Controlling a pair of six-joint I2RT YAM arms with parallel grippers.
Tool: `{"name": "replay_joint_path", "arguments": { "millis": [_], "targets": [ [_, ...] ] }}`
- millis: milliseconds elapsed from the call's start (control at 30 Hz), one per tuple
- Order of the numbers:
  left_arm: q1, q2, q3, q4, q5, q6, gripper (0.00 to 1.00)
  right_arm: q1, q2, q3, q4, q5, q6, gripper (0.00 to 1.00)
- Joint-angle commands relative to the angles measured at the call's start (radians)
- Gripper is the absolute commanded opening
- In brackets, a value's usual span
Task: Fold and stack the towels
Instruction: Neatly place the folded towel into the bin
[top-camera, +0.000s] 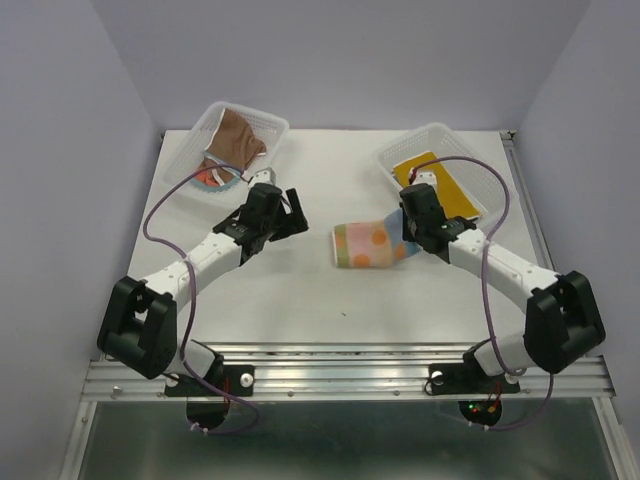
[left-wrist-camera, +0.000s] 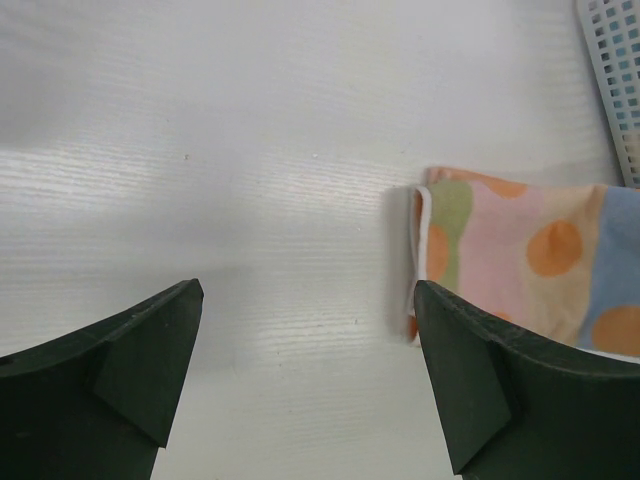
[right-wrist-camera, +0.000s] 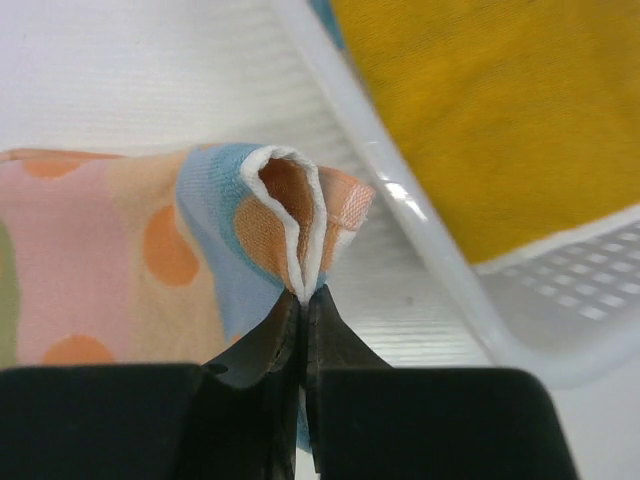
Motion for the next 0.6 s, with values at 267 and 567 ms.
{"name": "replay_joint_path", "arguments": {
  "millis": [267,567],
  "targets": [
    [0.058,-0.087,0.176,-0.032,-0.092,0.093,0.99,-0.125,-0.356,-0.198,0.029,0.254,-0.569,0.01],
    [0.133,-0.066,0.228,-0.005,-0.066,0.111,0.99,-0.392,-0.42,-0.179,0.244,-0.089,-0.956,0.01]
  ]
}}
